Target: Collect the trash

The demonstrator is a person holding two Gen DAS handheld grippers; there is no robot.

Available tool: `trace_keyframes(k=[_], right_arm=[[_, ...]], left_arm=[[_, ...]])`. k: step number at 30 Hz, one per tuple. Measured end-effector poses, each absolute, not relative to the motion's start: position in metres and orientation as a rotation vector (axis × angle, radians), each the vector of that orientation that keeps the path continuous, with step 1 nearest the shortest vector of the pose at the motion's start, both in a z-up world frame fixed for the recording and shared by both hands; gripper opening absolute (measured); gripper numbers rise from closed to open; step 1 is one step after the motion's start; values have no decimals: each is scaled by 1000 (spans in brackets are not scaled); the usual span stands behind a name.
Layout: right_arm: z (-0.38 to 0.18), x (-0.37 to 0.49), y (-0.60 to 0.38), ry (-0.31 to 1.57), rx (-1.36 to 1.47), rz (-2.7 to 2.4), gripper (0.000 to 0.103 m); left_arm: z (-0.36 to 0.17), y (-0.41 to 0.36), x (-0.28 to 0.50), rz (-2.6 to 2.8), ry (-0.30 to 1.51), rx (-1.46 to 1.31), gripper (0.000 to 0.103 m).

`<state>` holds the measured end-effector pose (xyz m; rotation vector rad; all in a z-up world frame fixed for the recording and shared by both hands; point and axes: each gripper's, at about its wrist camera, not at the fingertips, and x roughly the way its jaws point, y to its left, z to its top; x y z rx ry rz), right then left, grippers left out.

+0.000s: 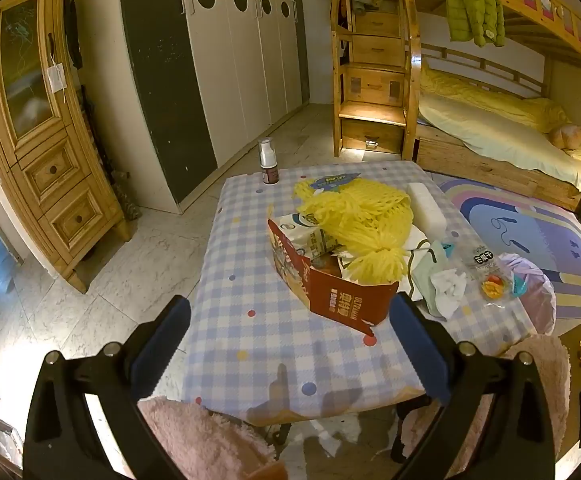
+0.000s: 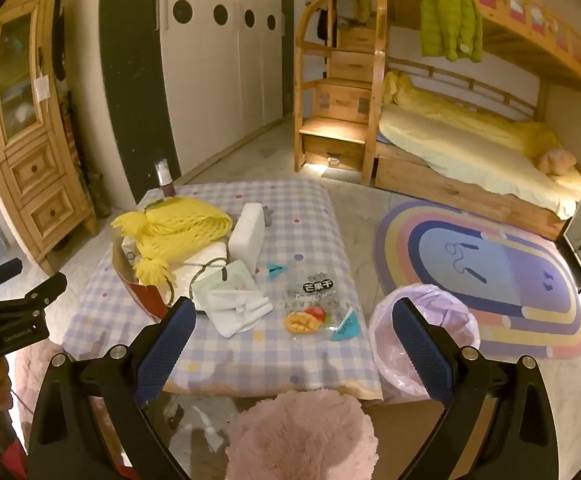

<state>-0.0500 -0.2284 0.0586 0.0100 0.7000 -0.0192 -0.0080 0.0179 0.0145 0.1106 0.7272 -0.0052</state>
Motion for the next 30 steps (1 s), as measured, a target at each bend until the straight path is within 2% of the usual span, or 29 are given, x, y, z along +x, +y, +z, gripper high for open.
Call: trace_keyframes(k=[30], right_arm=[[58, -50, -228, 701, 9, -20, 97]], left_arm=[[14, 18, -8, -6, 729, 110, 96]])
